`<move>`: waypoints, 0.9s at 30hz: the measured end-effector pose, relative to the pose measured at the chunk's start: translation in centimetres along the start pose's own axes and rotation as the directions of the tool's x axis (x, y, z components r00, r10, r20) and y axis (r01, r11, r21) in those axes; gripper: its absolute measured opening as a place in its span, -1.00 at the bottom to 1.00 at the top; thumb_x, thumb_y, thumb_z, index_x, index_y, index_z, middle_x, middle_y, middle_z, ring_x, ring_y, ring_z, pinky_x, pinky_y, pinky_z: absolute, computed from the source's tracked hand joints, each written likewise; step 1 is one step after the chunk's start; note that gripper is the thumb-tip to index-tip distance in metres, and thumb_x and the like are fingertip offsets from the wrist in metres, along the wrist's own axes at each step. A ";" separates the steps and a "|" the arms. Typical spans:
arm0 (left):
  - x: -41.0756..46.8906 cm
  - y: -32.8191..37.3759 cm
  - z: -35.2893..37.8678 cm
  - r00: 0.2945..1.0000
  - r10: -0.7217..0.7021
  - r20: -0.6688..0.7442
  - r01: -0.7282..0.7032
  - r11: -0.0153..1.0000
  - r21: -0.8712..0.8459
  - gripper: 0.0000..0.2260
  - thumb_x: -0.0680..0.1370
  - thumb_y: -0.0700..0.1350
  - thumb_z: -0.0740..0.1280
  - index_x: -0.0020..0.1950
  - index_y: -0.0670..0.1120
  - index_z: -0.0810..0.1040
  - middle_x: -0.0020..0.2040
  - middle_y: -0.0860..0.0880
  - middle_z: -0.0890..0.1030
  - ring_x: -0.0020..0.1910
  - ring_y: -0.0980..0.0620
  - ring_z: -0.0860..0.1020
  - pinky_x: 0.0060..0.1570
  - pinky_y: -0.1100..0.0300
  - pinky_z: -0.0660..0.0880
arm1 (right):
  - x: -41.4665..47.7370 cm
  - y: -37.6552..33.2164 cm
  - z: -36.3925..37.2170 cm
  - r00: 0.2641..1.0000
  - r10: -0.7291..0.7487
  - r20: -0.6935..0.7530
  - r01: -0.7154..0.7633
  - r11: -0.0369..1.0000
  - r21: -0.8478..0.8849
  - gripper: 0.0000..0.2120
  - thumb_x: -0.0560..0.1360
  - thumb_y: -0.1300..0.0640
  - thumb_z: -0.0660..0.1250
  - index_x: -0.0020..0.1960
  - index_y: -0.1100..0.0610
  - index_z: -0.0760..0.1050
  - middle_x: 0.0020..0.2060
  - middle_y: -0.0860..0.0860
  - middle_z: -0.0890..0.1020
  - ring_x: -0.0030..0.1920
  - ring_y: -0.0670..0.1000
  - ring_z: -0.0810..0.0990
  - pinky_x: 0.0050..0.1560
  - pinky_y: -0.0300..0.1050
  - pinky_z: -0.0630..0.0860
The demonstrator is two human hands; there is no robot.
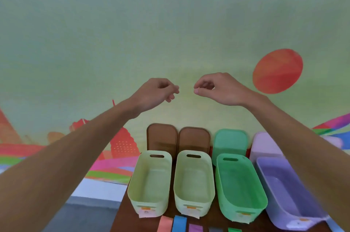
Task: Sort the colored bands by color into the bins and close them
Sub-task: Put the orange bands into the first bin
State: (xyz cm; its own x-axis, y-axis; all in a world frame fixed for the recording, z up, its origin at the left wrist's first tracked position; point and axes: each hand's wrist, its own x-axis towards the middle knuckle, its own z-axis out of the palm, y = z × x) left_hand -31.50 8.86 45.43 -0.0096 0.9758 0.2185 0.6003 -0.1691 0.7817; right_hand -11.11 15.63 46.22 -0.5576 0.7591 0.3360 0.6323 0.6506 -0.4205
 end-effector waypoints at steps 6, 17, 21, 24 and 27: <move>-0.6 -9.3 2.0 0.990 -0.099 0.104 0.089 0.992 0.095 -0.81 0.54 -0.01 0.27 -0.08 -0.07 0.63 -0.19 0.02 0.63 -0.11 0.02 0.58 0.01 0.09 0.49 | -0.3 1.4 8.4 0.987 0.116 0.108 -0.118 0.993 0.012 -0.83 0.50 -0.01 0.36 0.01 0.06 0.62 -0.08 -0.03 0.67 -0.05 -0.06 0.59 0.03 -0.18 0.48; -7.2 -24.1 8.0 0.878 -0.153 0.454 0.099 0.985 0.139 -0.88 0.54 -0.05 0.28 -0.06 -0.01 0.60 -0.11 0.04 0.61 -0.06 0.03 0.60 -0.14 0.21 0.45 | -9.8 1.8 24.9 0.839 0.435 0.326 -0.439 0.896 -0.066 -0.84 0.51 0.05 0.34 0.01 0.10 0.61 -0.10 -0.06 0.62 -0.09 -0.11 0.53 -0.19 -0.51 0.32; -9.7 -27.1 10.2 0.853 -0.170 0.493 0.140 0.985 0.097 -0.91 0.53 -0.07 0.29 -0.12 0.03 0.58 -0.15 0.03 0.62 -0.17 0.02 0.61 -0.23 0.21 0.47 | -12.7 2.7 29.5 0.766 0.469 0.439 -0.495 0.867 -0.062 -0.80 0.52 0.01 0.32 0.05 0.10 0.59 -0.03 -0.05 0.61 -0.11 -0.12 0.50 -0.20 -0.47 0.31; -11.6 -29.7 12.5 0.794 -0.193 0.577 0.156 0.981 0.114 -0.90 0.52 -0.08 0.28 -0.13 0.02 0.58 -0.17 0.01 0.64 -0.22 0.03 0.63 -0.23 0.23 0.47 | -14.1 3.6 33.1 0.735 0.479 0.481 -0.531 0.847 -0.032 -0.78 0.53 0.01 0.32 0.09 0.11 0.58 0.00 -0.04 0.60 -0.08 -0.11 0.52 -0.11 -0.29 0.39; -13.3 -33.1 14.7 0.740 -0.256 0.623 0.208 0.967 0.150 -0.91 0.53 -0.08 0.29 -0.09 0.01 0.60 -0.15 0.03 0.63 -0.19 0.08 0.60 -0.16 0.27 0.48 | -15.1 4.8 36.8 0.712 0.484 0.510 -0.540 0.841 -0.044 -0.79 0.53 0.08 0.32 0.09 0.16 0.57 0.00 0.03 0.62 0.01 0.00 0.57 0.04 -0.11 0.50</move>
State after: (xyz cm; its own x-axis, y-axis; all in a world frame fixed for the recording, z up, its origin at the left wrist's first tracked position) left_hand -39.52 3.47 8.08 0.3373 0.8513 -0.4019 0.6980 0.0604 0.7136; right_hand -19.46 6.42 8.12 -0.3652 0.8436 -0.3937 0.8563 0.1384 -0.4977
